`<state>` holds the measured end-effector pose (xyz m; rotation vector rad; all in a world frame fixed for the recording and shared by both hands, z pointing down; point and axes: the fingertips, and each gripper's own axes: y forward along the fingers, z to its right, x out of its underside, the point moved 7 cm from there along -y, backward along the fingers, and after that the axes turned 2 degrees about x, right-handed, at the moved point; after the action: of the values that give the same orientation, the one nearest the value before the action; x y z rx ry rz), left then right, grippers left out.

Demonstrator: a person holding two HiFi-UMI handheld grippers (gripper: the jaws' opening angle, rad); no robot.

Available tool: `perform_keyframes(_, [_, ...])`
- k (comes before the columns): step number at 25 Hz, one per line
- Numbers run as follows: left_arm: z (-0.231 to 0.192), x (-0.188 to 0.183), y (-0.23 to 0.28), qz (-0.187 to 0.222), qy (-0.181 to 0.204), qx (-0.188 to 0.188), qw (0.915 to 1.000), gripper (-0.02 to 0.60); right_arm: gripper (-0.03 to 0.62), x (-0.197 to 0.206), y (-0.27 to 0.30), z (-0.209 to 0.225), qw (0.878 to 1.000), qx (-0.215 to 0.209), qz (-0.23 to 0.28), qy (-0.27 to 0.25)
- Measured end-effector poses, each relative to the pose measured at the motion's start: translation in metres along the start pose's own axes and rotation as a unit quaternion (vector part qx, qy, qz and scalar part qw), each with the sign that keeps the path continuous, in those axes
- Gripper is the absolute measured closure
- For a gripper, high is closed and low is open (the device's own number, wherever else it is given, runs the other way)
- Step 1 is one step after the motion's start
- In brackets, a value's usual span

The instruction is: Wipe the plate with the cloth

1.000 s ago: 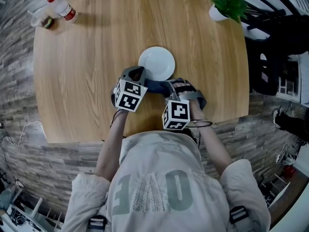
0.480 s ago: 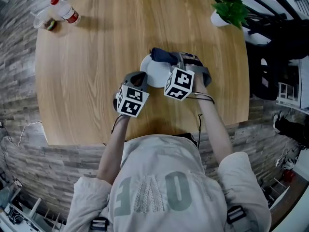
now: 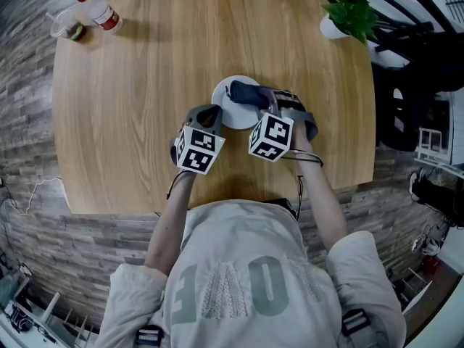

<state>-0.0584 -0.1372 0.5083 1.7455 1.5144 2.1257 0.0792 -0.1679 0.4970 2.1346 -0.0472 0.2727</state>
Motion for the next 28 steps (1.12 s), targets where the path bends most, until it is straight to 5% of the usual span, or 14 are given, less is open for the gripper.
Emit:
perform_keyframes(11, [0.000,-0.001,0.001,0.002,0.005,-0.001,1.0000,0.575,0.533,0.008,-0.038,-0.050,0.999,-0.033,0.006,0.020])
perform_keyframes(19, [0.001,0.001,0.000,0.003,0.006,0.000,1.0000,0.575,0.533,-0.023,-0.061,-0.090,0.995,-0.085,0.052,0.030])
perform_keyframes(28, [-0.001,-0.007,-0.009,0.032,-0.016,-0.004,0.9993,0.575,0.533,-0.026,-0.069,-0.080,0.989,-0.078,0.077,0.102])
